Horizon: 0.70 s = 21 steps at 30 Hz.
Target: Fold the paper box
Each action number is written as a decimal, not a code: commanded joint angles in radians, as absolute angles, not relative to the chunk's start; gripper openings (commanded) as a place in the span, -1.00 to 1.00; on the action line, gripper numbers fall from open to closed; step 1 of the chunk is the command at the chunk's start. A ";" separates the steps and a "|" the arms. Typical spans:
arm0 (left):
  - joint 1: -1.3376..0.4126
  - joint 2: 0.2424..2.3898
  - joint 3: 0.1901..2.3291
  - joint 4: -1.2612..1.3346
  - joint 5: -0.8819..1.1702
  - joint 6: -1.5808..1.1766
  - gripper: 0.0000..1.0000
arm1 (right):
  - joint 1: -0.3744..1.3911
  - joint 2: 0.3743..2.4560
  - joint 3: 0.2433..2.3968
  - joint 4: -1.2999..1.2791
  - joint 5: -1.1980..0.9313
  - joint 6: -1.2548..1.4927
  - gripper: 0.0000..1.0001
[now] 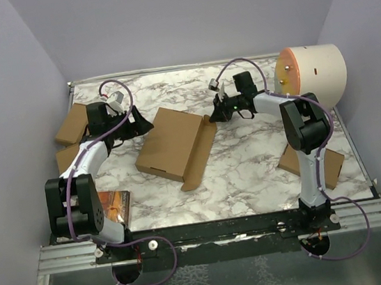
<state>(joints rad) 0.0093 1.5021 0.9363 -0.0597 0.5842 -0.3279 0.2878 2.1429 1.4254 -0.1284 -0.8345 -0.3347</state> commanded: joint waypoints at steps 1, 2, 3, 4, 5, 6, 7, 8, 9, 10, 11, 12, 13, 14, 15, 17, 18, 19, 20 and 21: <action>0.009 1.483 0.916 -0.025 0.617 -0.315 0.64 | 0.285 2.106 1.428 -0.145 -0.810 -0.392 -0.84; 0.009 1.478 0.911 -0.021 0.615 -0.315 0.64 | 0.285 2.106 1.428 -0.147 -0.809 -0.396 -0.84; 0.009 1.471 0.907 -0.019 0.615 -0.312 0.64 | 0.285 2.106 1.430 -0.148 -0.807 -0.399 -0.84; 0.009 1.467 0.903 -0.015 0.615 -0.311 0.64 | 0.285 2.107 1.430 -0.151 -0.806 -0.402 -0.84; 0.009 1.463 0.901 -0.013 0.615 -0.310 0.63 | 0.285 2.108 1.431 -0.154 -0.806 -0.405 -0.84; 0.009 1.458 0.900 -0.012 0.614 -0.307 0.63 | 0.285 2.108 1.431 -0.156 -0.805 -0.410 -0.84; 0.008 1.455 0.897 -0.012 0.614 -0.304 0.63 | 0.285 2.108 1.431 -0.159 -0.803 -0.414 -0.83; 0.008 1.452 0.895 -0.011 0.612 -0.300 0.63 | 0.285 2.108 1.432 -0.161 -0.802 -0.419 -0.83; 0.008 1.449 0.893 -0.010 0.611 -0.299 0.63 | 0.285 2.108 1.432 -0.164 -0.800 -0.425 -0.83; 0.007 1.449 0.892 -0.011 0.609 -0.297 0.63 | 0.285 2.108 1.433 -0.166 -0.798 -0.429 -0.83; 0.004 1.449 0.892 -0.012 0.607 -0.293 0.63 | 0.285 2.108 1.433 -0.168 -0.796 -0.434 -0.82; 0.001 1.449 0.893 -0.013 0.604 -0.291 0.63 | 0.285 2.108 1.433 -0.171 -0.796 -0.439 -0.82; -0.001 1.449 0.893 -0.015 0.600 -0.291 0.63 | 0.285 2.109 1.433 -0.173 -0.795 -0.444 -0.82; -0.004 1.453 0.896 -0.019 0.597 -0.291 0.63 | 0.285 2.110 1.433 -0.177 -0.795 -0.448 -0.82; -0.009 1.455 0.897 -0.024 0.594 -0.291 0.63 | 0.285 2.109 1.433 -0.180 -0.795 -0.453 -0.82; -0.021 1.463 0.901 -0.034 0.585 -0.290 0.62 | 0.285 2.111 1.434 -0.188 -0.796 -0.463 -0.81; -0.028 1.467 0.903 -0.038 0.581 -0.287 0.62 | 0.285 2.112 1.434 -0.191 -0.797 -0.468 -0.80; -0.038 1.468 0.904 -0.043 0.575 -0.285 0.61 | 0.285 2.111 1.434 -0.195 -0.797 -0.474 -0.80; -0.048 1.469 0.907 -0.049 0.566 -0.281 0.61 | 0.285 2.112 1.434 -0.199 -0.798 -0.480 -0.79; -0.058 1.470 0.909 -0.057 0.556 -0.274 0.61 | 0.285 2.110 1.434 -0.204 -0.798 -0.487 -0.79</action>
